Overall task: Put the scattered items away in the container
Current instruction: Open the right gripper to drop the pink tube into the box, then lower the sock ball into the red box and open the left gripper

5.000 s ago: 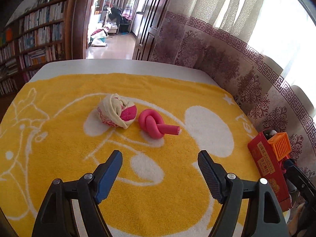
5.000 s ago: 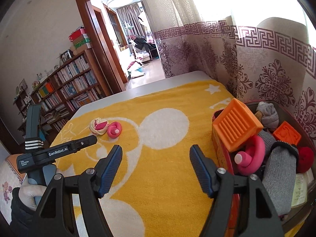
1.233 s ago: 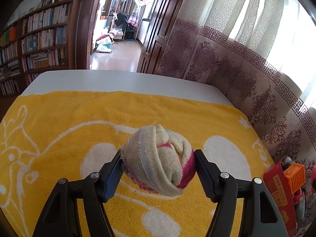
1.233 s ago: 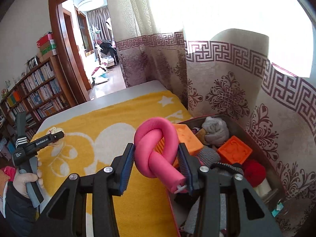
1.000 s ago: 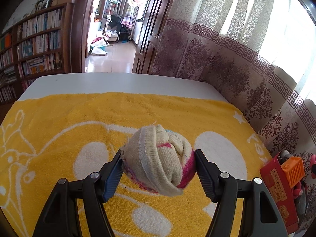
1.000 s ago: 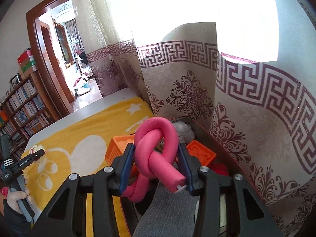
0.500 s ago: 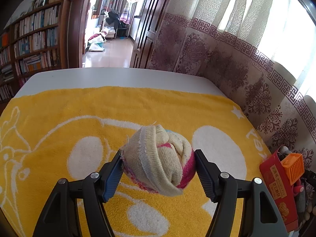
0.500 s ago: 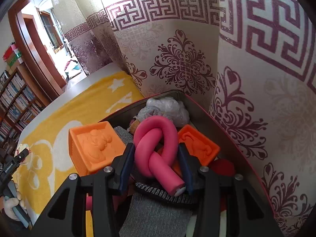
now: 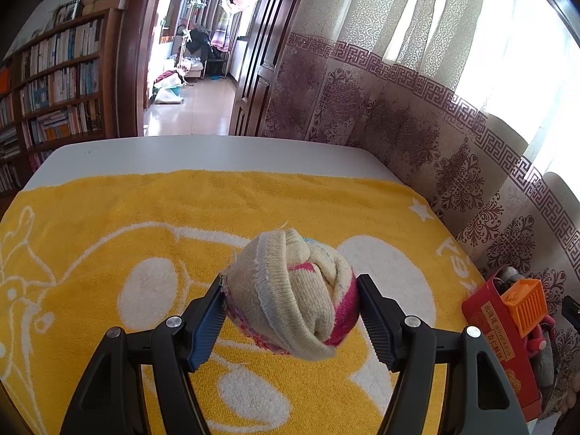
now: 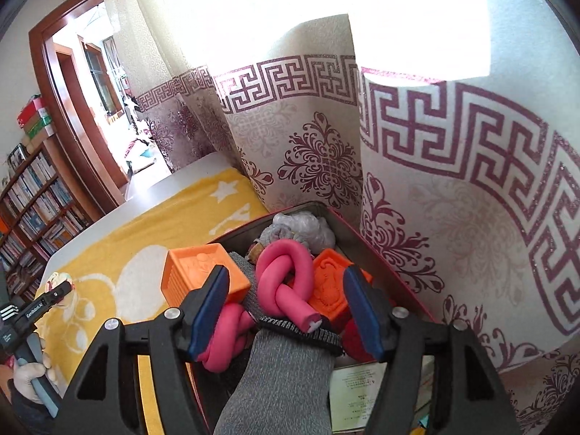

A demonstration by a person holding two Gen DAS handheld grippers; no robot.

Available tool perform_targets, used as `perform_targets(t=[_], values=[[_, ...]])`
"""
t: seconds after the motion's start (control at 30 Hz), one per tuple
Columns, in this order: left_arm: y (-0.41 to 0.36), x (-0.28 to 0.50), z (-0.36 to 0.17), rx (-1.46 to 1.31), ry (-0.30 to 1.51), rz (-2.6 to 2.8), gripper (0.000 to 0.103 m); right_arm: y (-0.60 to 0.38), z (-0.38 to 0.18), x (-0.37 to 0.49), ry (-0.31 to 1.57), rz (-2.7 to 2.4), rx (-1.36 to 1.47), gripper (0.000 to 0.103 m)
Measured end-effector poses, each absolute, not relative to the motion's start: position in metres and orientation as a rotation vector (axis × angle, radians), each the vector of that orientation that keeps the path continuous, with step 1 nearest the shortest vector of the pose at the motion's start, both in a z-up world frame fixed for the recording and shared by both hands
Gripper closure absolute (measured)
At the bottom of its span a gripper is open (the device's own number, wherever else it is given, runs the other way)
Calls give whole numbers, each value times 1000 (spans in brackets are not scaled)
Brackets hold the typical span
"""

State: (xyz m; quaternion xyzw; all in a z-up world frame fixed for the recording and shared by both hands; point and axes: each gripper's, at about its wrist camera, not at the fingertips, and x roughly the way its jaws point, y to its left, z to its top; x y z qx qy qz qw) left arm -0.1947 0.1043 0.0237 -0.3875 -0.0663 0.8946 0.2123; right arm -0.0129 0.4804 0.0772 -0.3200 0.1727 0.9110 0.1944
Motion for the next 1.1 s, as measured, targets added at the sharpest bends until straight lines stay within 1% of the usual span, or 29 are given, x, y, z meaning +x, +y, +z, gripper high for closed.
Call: perform_targets(t=[0.17, 0.27, 0.33, 0.47, 0.53, 0.6, 0.77, 0.9, 1.0, 1.1], values=[[114, -180, 39, -1015, -162, 2459, 32, 477, 85, 14, 465, 2558, -848, 31], [124, -168, 49, -980, -133, 2437, 32, 473, 80, 24, 378, 2524, -849, 31], [132, -160, 53, -965, -122, 2416, 32, 471, 70, 22, 309, 2504, -887, 31], [144, -139, 61, -946, -113, 2370, 32, 469, 48, 19, 239, 2482, -971, 31], [151, -128, 65, -936, -108, 2349, 32, 465, 36, 13, 155, 2437, -1033, 31], [158, -117, 69, -926, -101, 2327, 32, 463, 27, 12, 109, 2431, -1065, 31], [179, -90, 77, -896, -77, 2273, 32, 466, 33, 25, 129, 2485, -1023, 31], [204, -72, 81, -889, -51, 2203, 32, 465, 49, 42, 146, 2541, -931, 31], [228, -55, 82, -877, -6, 2151, 32, 469, 66, 57, 210, 2584, -829, 31], [254, -41, 81, -871, 42, 2098, 32, 476, 82, 72, 319, 2644, -734, 31]])
